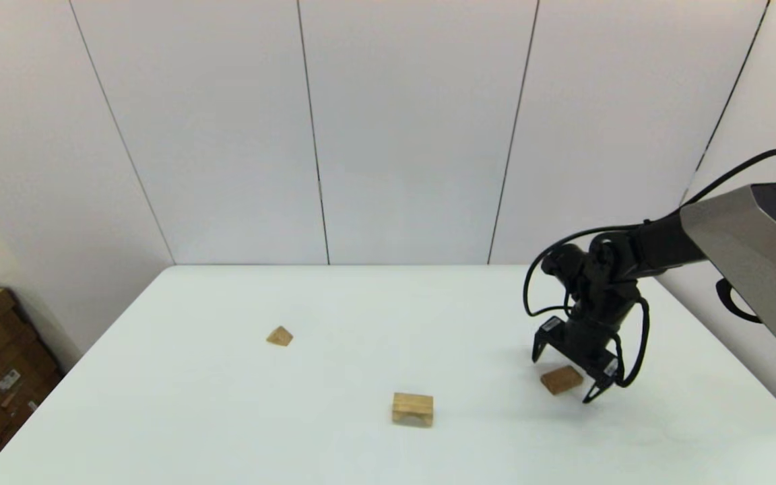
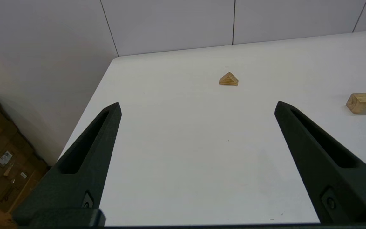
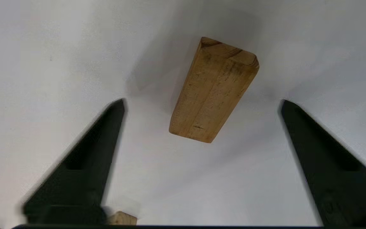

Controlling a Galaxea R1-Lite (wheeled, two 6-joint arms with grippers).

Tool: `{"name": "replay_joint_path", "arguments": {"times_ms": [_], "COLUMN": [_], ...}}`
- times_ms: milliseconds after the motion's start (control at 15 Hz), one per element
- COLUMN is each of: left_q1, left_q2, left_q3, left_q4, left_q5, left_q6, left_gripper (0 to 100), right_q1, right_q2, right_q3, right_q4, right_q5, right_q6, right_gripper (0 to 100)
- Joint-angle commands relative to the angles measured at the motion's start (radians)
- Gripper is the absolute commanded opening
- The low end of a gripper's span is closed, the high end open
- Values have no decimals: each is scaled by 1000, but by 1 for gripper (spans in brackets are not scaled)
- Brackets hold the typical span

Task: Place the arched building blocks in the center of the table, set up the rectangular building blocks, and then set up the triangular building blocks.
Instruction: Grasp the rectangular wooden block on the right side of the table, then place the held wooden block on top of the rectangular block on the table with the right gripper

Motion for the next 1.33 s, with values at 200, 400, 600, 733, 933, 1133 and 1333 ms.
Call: {"name": "replay_joint_path", "arguments": {"times_ms": [200,400,600,733,933,1133,1333], "left_q1": [1,1,1,1,1,1,1], "left_q2": [1,1,1,1,1,1,1], "left_q3": [0,0,2,0,0,0,0], "left_q4": [0,0,0,0,0,-1,-1], "left_q5": [-1,-1,1,-1,1,2,2], "left_q6": [1,1,1,1,1,-27,-27], "left_gripper": [100,100,100,100,100,100,100], "right_q1": [2,3,2,5,25,60,88], "right_q2": [20,19,14,-28,-159,-236,-282], "right_q3": [-3,-14,-14,-11,-12,-11,-11], "right_q4": [4,4,6,4,-3,-2,3], "right_q5": [-6,-34,-34,-35,-32,-34,-28], "right_q6": [4,6,7,6,-65,-256,-464], "right_gripper": [0,0,0,0,0,0,0]}}
